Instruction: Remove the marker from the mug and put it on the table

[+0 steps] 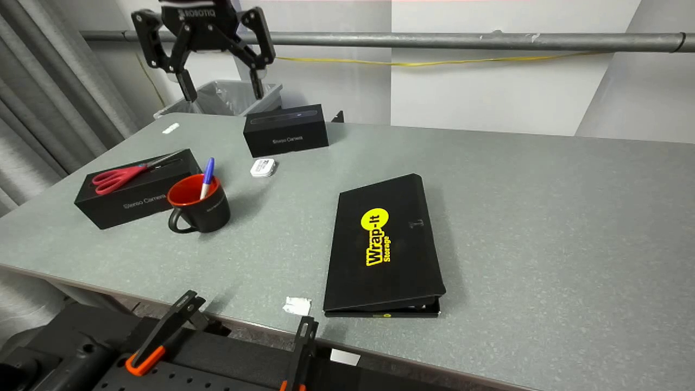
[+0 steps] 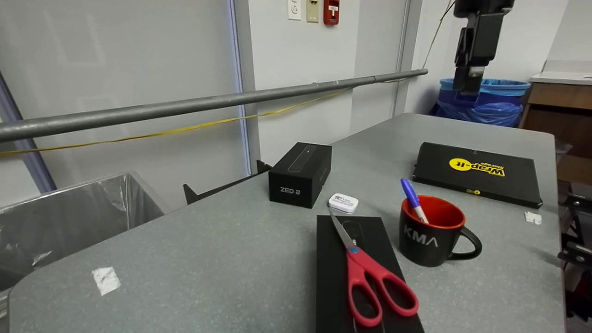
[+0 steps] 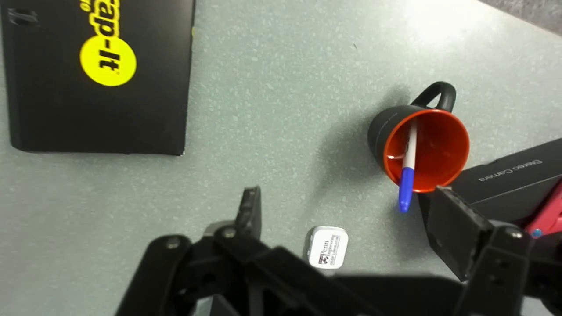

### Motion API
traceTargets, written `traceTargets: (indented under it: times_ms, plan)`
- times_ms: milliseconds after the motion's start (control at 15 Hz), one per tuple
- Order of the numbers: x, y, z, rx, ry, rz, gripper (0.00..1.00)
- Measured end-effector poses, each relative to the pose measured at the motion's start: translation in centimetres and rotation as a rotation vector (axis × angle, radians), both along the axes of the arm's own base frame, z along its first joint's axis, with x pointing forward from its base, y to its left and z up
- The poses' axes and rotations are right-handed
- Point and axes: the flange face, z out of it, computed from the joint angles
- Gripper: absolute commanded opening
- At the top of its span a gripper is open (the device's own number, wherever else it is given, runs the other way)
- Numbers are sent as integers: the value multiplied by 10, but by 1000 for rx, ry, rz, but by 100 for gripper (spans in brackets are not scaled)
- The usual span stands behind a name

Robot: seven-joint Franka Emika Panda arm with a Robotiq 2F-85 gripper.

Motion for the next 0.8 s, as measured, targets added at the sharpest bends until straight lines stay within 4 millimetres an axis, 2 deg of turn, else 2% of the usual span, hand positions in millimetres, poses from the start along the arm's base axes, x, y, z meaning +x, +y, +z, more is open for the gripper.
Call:
traceTargets:
  times_ms: [200,467,800]
  plan:
    - [11,24,-37,32,-7,5,100]
    - [12,54,-79,48,16,35,100]
    - [10,81,-107,49,11,84,100]
